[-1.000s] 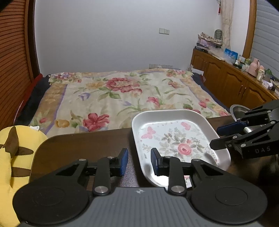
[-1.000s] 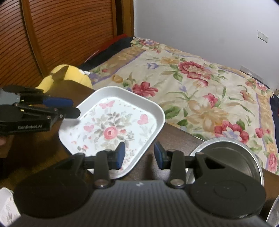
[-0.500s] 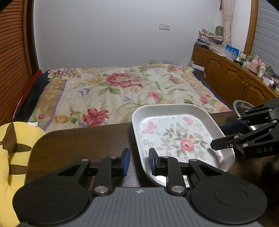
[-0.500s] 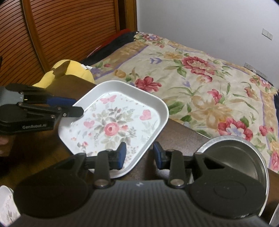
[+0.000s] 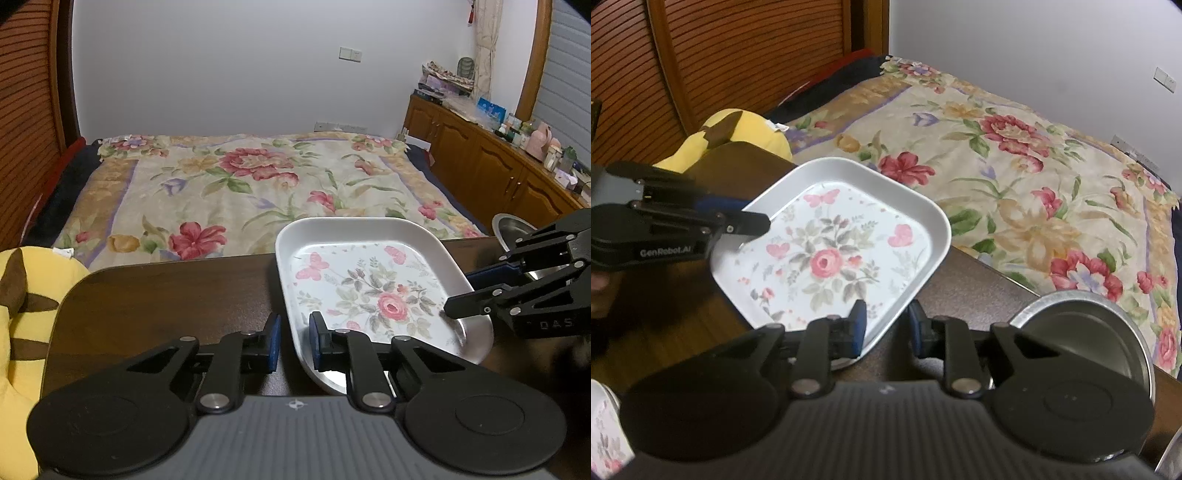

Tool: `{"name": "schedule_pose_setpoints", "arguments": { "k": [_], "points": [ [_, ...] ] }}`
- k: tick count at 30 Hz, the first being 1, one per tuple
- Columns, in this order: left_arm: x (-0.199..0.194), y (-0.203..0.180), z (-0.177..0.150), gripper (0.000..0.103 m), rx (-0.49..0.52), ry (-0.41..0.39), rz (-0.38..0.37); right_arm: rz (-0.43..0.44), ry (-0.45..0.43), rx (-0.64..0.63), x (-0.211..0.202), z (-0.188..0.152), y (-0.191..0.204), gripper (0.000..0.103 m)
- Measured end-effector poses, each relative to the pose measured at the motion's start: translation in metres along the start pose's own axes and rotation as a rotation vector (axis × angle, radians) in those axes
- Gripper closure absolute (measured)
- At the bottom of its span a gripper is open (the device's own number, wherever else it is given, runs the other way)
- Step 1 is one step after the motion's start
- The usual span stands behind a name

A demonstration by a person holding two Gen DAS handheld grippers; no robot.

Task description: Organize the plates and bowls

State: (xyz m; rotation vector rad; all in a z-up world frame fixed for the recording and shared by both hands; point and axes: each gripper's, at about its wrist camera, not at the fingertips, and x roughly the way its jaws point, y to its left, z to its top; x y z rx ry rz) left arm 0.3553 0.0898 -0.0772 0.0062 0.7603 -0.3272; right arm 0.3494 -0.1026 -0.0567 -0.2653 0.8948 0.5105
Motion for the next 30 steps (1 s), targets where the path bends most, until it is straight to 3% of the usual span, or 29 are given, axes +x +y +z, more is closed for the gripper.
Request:
{"name": "schedule_pose_setpoints", "arguments": {
  "k": [10, 30],
  "points": [
    [-0.011, 0.011, -0.004, 0.087, -0.083, 0.034, -0.080, 0.031, -0.009, 0.066, -0.006, -0.005, 0.000, 0.084],
    [-0.118, -0.008, -0.018, 0.087, -0.030, -0.116, -0.058, 0.032, -0.182, 0.089, -0.080, -0.016, 0.035, 0.084]
  ]
}}
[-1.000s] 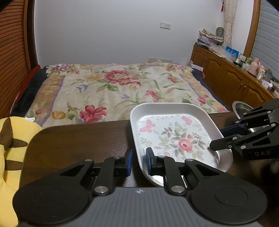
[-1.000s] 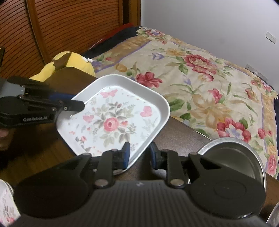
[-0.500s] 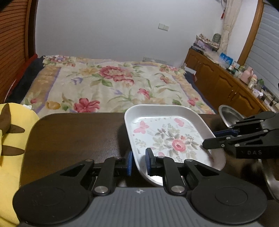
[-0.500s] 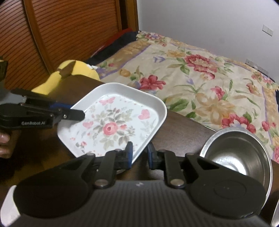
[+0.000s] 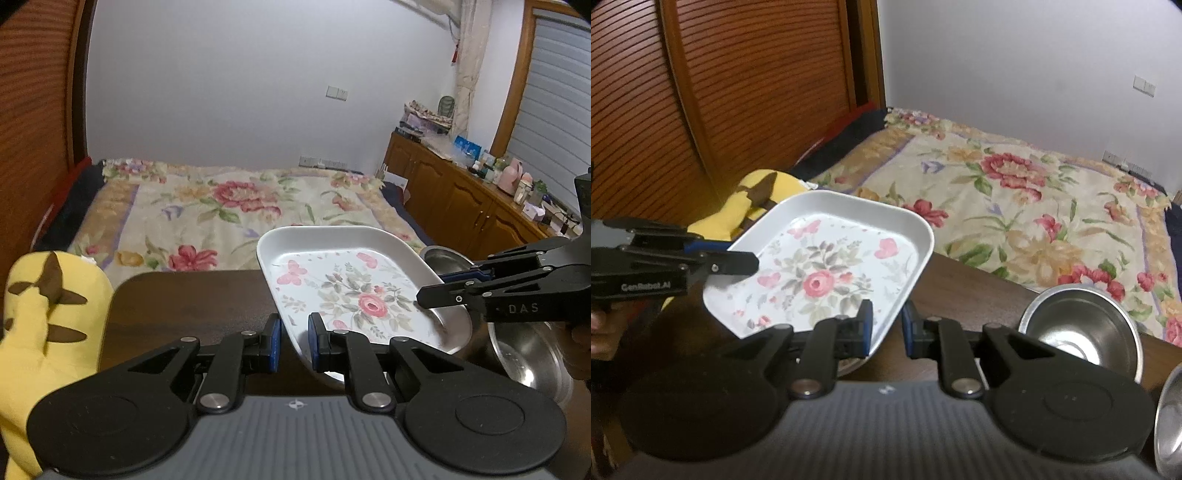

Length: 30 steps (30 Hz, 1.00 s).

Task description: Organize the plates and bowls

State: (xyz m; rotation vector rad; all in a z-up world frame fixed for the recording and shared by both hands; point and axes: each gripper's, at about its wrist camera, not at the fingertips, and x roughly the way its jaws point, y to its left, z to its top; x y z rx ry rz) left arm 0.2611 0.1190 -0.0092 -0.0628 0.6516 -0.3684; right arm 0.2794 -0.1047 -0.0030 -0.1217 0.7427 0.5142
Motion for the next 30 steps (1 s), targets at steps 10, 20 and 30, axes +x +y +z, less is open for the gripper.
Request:
{"name": "schedule_pose_setpoints", "arguments": {
  "k": [10, 20, 30],
  "points": [
    [-0.040, -0.009, -0.011, 0.087, 0.015, -0.041, -0.010, 0.008, -0.041, 0.007, -0.031, -0.014, 0.016, 0.084],
    [-0.071, -0.027, -0.022, 0.087, 0.052, -0.064, -0.025, 0.014, -0.065, 0.030, -0.055, -0.033, 0.023, 0.084],
    [-0.087, -0.036, -0.042, 0.087, 0.048, -0.071, -0.044, 0.018, -0.071, 0.038, -0.073, -0.053, 0.027, 0.084]
  ]
}}
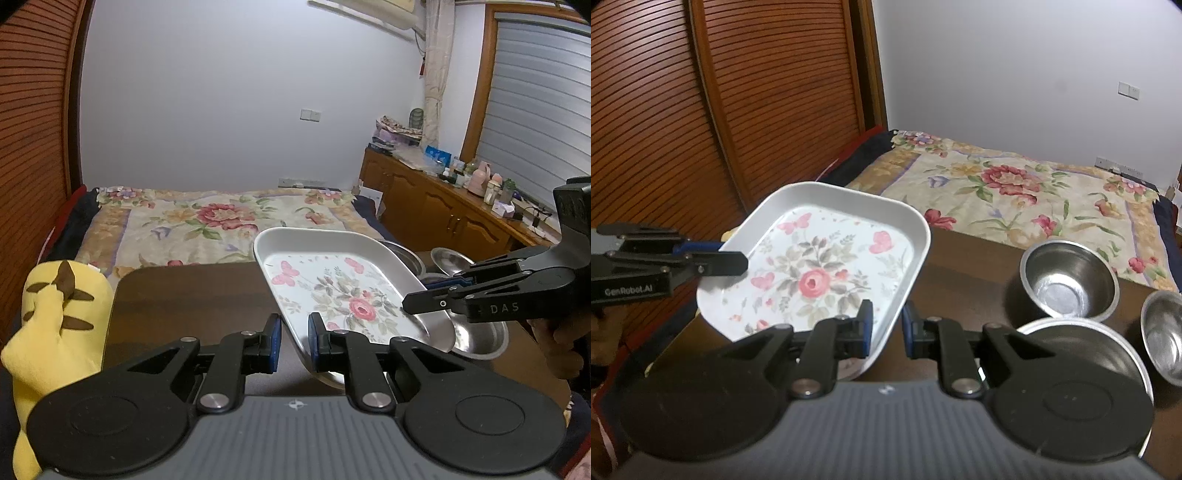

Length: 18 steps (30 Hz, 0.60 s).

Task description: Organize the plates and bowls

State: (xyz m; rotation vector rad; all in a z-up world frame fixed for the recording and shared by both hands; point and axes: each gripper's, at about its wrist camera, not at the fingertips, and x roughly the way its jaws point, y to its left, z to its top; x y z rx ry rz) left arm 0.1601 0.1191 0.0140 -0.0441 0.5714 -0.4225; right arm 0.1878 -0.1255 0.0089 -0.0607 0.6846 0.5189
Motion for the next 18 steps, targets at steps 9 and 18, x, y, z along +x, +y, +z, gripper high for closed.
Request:
{"name": "schedule_pose_setpoints", "arguments": {
  "k": [9, 18],
  "points": [
    [-0.005, 0.002, -0.024, 0.087, -0.044, 0.024, -0.009, 0.027, 0.019, -0.006, -0.003, -0.026, 0.010, 0.084],
    [-0.015, -0.002, -0.038, 0.087, -0.043, 0.034, 0.007, 0.054, 0.015, -0.003, -0.008, -0.041, 0.018, 0.084]
  ]
}}
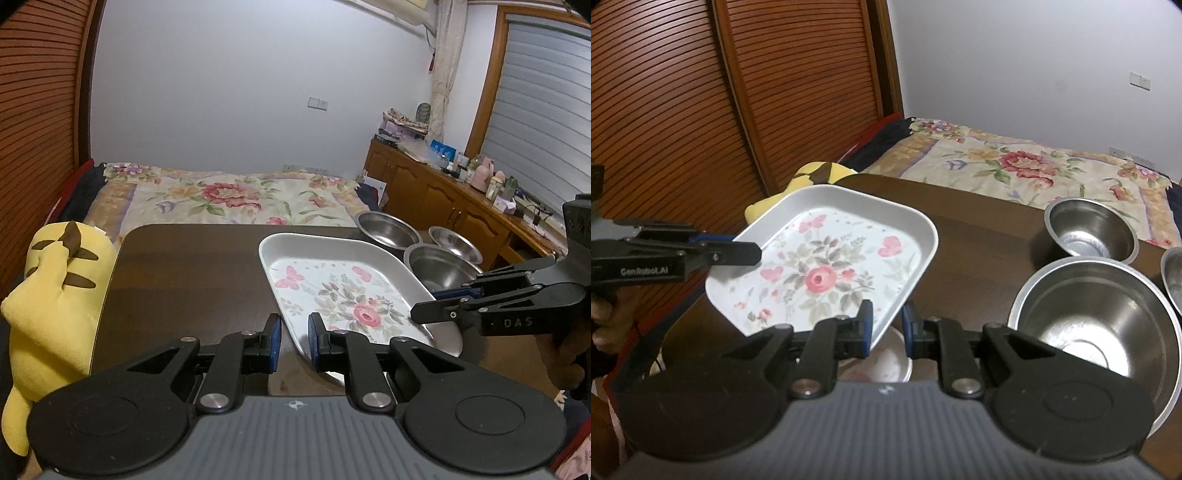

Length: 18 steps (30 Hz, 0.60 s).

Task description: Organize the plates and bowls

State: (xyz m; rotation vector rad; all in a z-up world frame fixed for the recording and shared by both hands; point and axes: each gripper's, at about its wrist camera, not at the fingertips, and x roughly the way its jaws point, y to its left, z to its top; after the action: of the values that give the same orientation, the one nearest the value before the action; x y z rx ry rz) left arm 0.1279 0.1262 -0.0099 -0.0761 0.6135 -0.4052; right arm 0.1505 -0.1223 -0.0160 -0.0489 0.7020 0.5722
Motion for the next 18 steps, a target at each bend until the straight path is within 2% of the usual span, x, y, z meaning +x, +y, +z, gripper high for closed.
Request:
{"name": "schedule_pose_setpoints", "arguments": {
  "k": [18],
  "points": [
    [-0.004, -0.009, -0.049, 0.087, -0.018, 0.061, -0.017, 0.005, 0.000, 0.024, -0.006, -0.043, 0.004, 0.084]
  ]
}}
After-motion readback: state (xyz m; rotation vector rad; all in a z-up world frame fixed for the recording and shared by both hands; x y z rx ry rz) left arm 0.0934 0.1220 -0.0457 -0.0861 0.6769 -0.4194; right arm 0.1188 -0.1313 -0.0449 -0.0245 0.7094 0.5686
